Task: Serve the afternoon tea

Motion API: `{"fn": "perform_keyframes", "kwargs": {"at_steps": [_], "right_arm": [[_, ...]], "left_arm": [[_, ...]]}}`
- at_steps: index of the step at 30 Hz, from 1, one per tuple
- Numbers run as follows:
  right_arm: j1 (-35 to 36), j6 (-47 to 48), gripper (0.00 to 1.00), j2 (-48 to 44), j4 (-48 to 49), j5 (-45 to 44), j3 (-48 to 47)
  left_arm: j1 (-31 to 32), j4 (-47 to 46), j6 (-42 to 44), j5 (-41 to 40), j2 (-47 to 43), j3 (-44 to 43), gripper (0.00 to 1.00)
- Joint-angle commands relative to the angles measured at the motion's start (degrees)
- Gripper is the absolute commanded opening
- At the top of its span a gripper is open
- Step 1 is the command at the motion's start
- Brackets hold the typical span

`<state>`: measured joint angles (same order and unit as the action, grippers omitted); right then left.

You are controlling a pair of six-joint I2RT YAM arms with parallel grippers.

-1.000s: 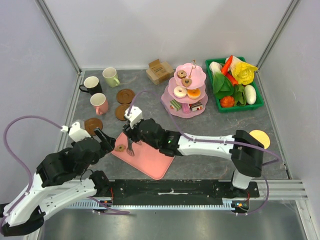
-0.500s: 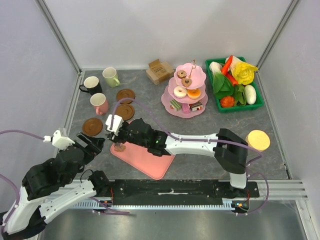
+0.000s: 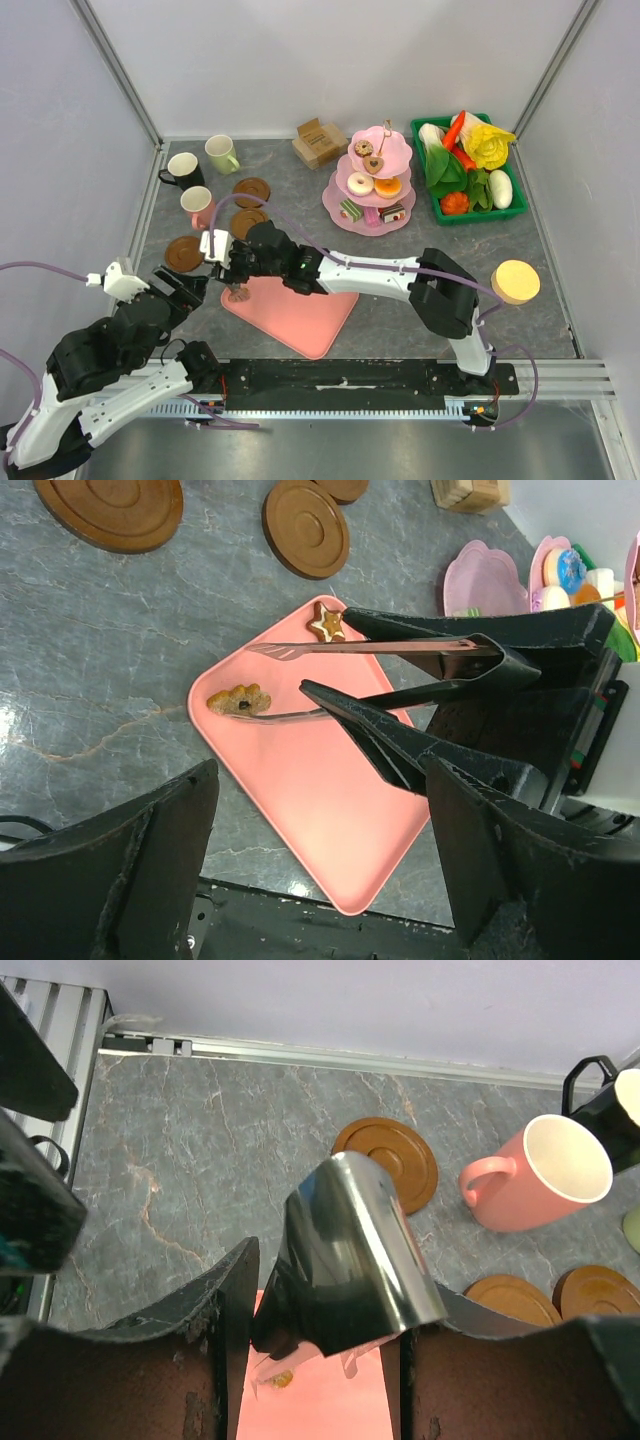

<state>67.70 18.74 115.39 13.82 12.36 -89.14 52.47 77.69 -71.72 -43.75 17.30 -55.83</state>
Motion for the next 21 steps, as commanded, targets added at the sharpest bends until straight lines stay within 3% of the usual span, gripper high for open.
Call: {"fn": "perform_keyframes", "kwargs": {"at_steps": [1, 8, 21], "right_arm": [[-1.25, 0.51, 0.54, 1.67, -0.99, 4.33, -3.58], [-2.40, -1.34, 0.54, 3.34, -2.66, 9.08, -5.69], [-2.40, -2.92, 0.47, 4.84, -2.93, 8.12, -7.27]], "left_arm": [[-0.08, 3.96, -2.19, -3.80, 1.07, 0.11, 0.90], [-0.08, 3.96, -2.63, -4.50, 0.11, 0.99, 0.90], [-0.08, 4.05, -2.63, -4.94, -1.21, 1.69, 0.90]]}}
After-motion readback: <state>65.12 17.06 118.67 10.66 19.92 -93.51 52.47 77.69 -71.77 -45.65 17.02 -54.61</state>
